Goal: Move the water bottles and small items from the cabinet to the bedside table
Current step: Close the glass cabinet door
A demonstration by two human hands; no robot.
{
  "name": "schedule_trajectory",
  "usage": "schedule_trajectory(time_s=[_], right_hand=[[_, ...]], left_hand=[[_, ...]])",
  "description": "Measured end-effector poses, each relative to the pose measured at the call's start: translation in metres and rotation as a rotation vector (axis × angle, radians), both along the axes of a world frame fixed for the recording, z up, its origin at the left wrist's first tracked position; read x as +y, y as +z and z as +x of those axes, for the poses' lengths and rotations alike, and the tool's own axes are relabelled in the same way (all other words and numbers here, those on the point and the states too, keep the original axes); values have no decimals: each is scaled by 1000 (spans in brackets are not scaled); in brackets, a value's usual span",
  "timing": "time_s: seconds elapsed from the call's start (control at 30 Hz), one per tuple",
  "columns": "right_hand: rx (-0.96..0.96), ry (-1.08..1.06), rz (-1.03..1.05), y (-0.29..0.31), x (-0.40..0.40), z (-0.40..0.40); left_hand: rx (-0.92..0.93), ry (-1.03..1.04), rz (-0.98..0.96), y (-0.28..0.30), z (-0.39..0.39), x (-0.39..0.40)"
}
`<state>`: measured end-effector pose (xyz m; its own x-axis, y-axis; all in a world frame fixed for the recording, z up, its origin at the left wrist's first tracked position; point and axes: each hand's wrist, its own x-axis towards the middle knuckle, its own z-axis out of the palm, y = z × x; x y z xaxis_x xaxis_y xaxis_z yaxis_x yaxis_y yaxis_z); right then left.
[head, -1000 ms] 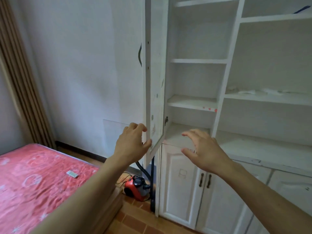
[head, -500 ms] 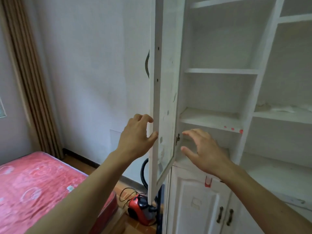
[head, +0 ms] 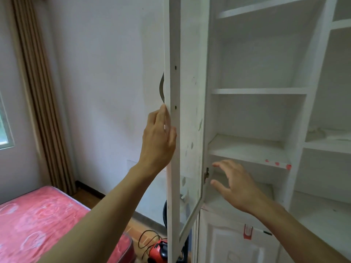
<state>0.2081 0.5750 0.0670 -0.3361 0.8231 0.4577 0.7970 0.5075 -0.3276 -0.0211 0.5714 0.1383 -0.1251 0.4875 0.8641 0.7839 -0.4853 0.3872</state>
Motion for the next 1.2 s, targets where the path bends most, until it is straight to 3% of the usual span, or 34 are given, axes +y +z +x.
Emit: schedule_trajectory(time_s=[0.27, 0.67, 1.2], right_hand=[[25, -118, -12, -5, 14, -2], [98, -271, -108, -30, 26, 41], [186, -104, -97, -38, 71, 117]], left_hand=[[-51, -158, 210, -9, 3, 19], [-81, -305, 321, -18, 29, 25], [-41, -348, 366, -20, 129, 37]])
